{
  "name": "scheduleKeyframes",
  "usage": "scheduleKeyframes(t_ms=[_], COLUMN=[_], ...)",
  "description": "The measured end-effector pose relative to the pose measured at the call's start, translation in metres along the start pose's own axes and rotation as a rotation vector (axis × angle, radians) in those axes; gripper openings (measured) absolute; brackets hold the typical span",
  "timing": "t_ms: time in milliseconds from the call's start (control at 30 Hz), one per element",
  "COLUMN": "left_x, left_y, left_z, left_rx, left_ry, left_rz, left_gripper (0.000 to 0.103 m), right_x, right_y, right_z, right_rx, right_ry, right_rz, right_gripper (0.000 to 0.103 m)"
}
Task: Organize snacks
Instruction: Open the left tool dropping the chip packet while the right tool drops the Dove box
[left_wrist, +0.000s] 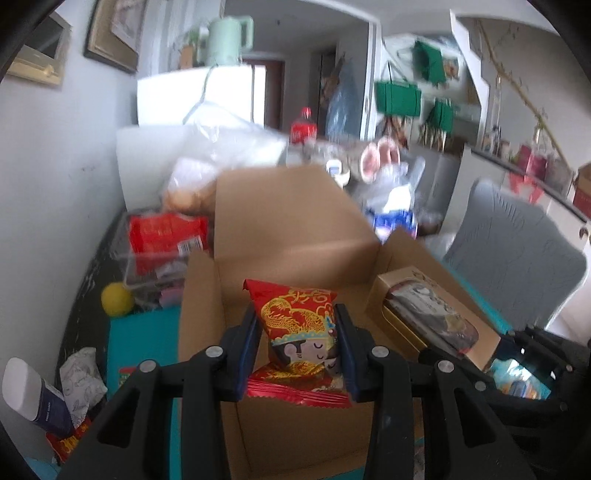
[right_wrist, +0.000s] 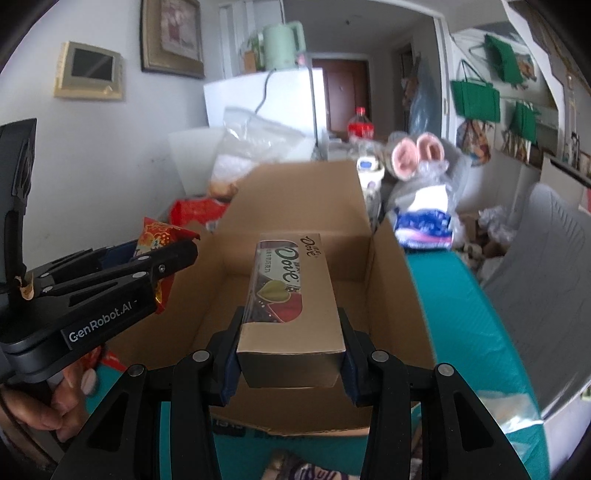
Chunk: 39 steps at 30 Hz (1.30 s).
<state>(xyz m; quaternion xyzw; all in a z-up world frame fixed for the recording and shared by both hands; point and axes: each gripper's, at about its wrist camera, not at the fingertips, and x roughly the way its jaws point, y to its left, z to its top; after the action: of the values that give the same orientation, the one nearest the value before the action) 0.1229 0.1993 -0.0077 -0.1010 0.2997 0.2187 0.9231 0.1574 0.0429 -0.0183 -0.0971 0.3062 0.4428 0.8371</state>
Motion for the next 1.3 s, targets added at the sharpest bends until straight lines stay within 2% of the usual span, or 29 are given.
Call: scheduleKeyframes(t_ms=[100, 467, 567, 667, 833, 1033, 1300], left_x=[0.008, 0.038, 0.042, 0.044, 0.047, 0.041, 0.015], left_y=[-0.001, -0.004, -0.005, -0.005, -0.006, -0.008, -0.021], left_z=[-0.008, -0.019, -0.019, -0.019, -0.019, -0.018, -0.012], left_rx=[0.01, 0.029, 0.04, 0.042, 0.05, 0.056, 0.083], left_ry=[0.037, 0.18, 0.198, 0.227, 0.262, 0.266, 0.207], left_rz=[0.005, 0.067, 0.06, 0.061, 0.081, 0.059, 0.025], left_gripper=[0.038, 0.038, 0.038, 0.039, 0.039, 0.039, 0.039], right_x=[0.011, 0.025, 0.021, 0.016, 0.008, -0.001, -0.024], right_y=[-0.001, -0.003, -0.004, -0.005, -0.005, -0.006, -0.01], right_z=[-0.005, -0.013, -0.012, -0.011, -0.01, -0.011, -0.008], right_rx=[0.005, -0.029, -0.034, -0.02, -0.008, -0.005, 0.007], right_ry=[0.039, 0.114, 0.106, 0.102, 0.102, 0.097, 0.059], right_rz=[-0.001, -0.09, -0.11, -0.122, -0.139, -0.161, -0.194], right_gripper=[0.043, 0.045, 0.047, 0.06, 0.061, 0.061, 0.061])
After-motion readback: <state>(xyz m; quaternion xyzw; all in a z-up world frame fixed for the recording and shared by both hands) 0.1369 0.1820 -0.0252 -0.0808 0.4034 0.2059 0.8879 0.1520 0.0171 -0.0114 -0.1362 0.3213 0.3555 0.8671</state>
